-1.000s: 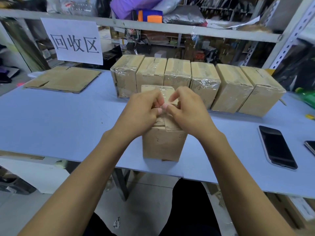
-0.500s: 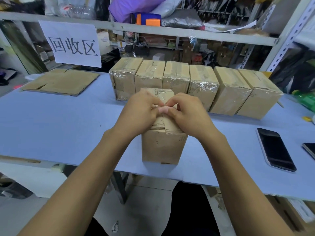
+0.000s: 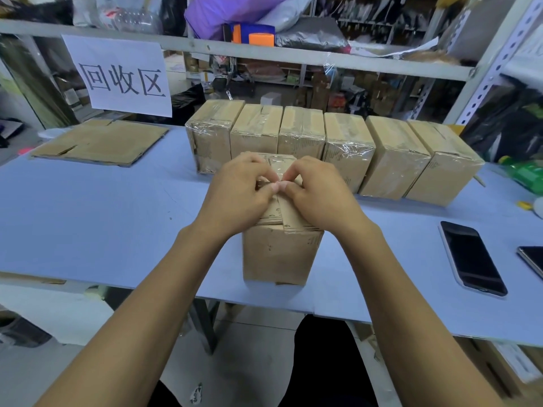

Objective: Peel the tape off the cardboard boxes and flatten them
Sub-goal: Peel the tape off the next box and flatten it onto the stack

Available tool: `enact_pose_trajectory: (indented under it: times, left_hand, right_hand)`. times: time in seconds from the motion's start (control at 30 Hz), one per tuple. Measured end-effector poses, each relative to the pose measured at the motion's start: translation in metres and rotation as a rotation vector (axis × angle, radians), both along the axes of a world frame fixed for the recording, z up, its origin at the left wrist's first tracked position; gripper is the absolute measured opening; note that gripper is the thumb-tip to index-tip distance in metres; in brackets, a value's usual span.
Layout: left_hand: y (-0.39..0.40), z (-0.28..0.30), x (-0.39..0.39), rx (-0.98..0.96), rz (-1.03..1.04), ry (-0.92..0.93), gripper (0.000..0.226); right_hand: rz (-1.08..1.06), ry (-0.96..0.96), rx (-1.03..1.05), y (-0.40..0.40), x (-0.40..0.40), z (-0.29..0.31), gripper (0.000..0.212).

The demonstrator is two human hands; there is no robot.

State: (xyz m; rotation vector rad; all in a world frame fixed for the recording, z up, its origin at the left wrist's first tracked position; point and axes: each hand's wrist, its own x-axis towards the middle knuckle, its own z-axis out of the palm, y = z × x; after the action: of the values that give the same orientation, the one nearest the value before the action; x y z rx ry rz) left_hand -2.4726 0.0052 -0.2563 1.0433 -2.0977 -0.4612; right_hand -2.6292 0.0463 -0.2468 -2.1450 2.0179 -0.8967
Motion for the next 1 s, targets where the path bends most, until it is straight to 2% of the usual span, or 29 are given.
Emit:
enact_pose_trajectory:
  times: [0.17,0.27,0.37,0.57,0.7,0.83,1.0]
  left_hand:
    - [-0.004,0.011,0.0,0.061,0.081,-0.082,0.01]
    - [-0.006,0.005,-0.001,0.061,0.068,-0.021,0.006]
    - [-0.007,-0.004,0.001,0.025,0.077,0.043,0.004]
    - [-0.009,-0.009,0.004,-0.063,0.117,-0.002,0.015]
    - [-0.009,-0.006,0.003,-0.039,0.045,-0.009,0.035]
    - [-0.016,-0.002,-0.001,-0.006,0.042,-0.012,0.007]
    - [-0.022,-0.003,-0.006,0.045,0.109,0.033,0.008]
  right_hand:
    - [-0.011,0.055,-0.02,-0.001,0.005,-0.003,0.016]
    - [0.064,0.019,-0.047,0.003,0.004,-0.004,0.021]
    - [0.065,0.005,-0.053,0.0,0.001,-0.004,0.014]
    - [0.017,-0.024,-0.054,-0.009,0.001,-0.005,0.014]
    - [-0.012,-0.005,-0.075,-0.012,0.001,-0.006,0.015]
    - [0.015,-0.09,-0.12,-0.007,0.001,-0.009,0.018]
    - [0.026,-0.098,-0.088,-0.007,-0.002,-0.006,0.018]
